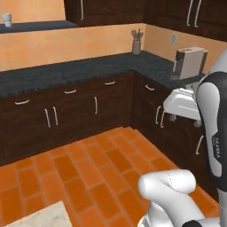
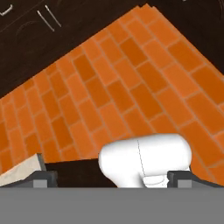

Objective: Take the meat container that has the chicken drumstick and place it on the second highest rack of the freezer. Then take the vegetable container that has the garlic and potato and place it on the highest rack of the freezer.

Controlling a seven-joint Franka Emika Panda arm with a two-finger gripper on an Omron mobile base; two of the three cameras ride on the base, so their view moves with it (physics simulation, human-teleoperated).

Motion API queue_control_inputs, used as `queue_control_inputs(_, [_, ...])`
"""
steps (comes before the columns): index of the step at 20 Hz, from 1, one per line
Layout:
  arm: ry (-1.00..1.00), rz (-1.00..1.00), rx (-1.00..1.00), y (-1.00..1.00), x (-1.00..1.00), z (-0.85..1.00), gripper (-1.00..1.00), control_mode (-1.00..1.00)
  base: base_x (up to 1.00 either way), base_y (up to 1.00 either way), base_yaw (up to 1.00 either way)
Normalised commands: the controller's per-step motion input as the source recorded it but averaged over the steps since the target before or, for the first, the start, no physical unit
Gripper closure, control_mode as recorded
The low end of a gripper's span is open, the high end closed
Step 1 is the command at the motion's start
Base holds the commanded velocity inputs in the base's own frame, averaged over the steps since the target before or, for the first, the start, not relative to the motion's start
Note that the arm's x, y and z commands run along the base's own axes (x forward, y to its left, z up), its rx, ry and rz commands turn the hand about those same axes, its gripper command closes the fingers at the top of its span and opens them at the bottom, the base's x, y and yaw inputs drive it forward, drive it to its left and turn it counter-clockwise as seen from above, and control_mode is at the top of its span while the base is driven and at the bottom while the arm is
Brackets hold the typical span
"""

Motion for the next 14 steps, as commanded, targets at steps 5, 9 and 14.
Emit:
queue_control_inputs(5, [0.00, 0.00, 0.00, 0.00, 0.00, 0.00, -1.00, 1.00, 1.00, 0.00, -0.45])
queue_control_inputs(9, [0.00, 0.00, 0.00, 0.00, 0.00, 0.00, -1.00, 1.00, 1.00, 0.00, -0.46])
queue_control_inputs(14, [0.00, 0.00, 0.00, 0.00, 0.00, 0.00, -1.00, 1.00, 0.99, 0.00, -0.46])
